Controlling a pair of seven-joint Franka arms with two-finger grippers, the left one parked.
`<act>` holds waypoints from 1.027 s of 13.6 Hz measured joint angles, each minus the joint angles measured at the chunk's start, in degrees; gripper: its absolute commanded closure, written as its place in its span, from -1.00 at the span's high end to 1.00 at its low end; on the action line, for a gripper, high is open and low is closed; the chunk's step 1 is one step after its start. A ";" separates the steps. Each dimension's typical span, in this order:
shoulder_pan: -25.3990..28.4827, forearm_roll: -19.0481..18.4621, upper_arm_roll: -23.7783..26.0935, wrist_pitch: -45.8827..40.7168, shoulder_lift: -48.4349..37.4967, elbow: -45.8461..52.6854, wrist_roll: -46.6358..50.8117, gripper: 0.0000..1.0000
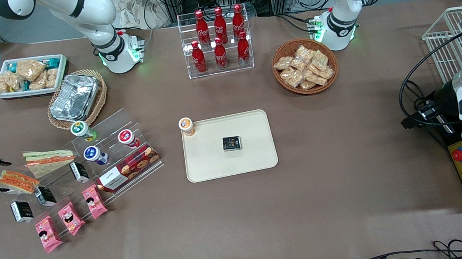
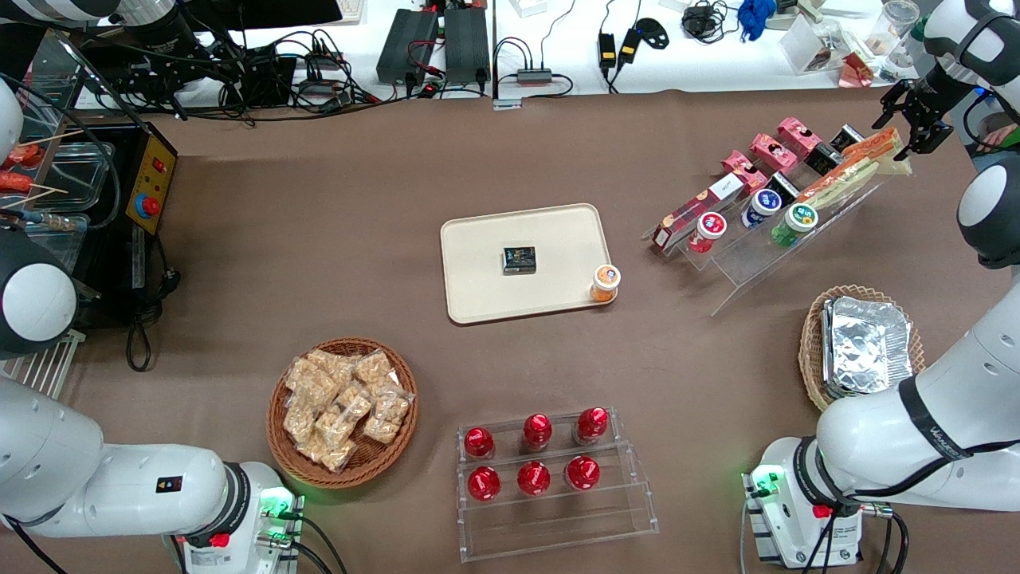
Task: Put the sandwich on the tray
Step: 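Lower the right gripper and grasp a wrapped sandwich by its edge, then lift the wrapped sandwich up out of the rack with the right gripper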
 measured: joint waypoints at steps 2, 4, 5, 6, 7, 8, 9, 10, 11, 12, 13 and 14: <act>-0.03 0.56 -0.01 0.60 0.32 0.00 0.25 0.17; -0.38 0.60 -0.03 0.79 0.45 0.00 0.39 0.16; -0.65 0.61 -0.03 0.79 0.45 0.01 0.39 0.16; -0.92 0.61 -0.04 0.79 0.45 0.01 0.39 0.15; -1.27 0.61 -0.05 0.79 0.45 0.01 0.35 -0.01; -1.56 0.61 -0.05 0.79 0.45 0.01 0.27 -0.27; -1.69 0.61 -0.06 0.79 0.45 0.02 -0.09 -0.46; -1.66 0.61 0.00 0.79 0.45 0.05 -1.29 -0.52; -1.56 0.61 0.10 0.79 0.43 0.12 -3.12 -0.56; -1.43 0.61 0.21 0.79 0.42 0.21 -4.92 -0.63; -1.30 0.55 0.36 0.79 0.40 0.33 -6.32 -0.65; -1.19 0.28 0.54 0.65 0.35 0.56 -7.60 -0.65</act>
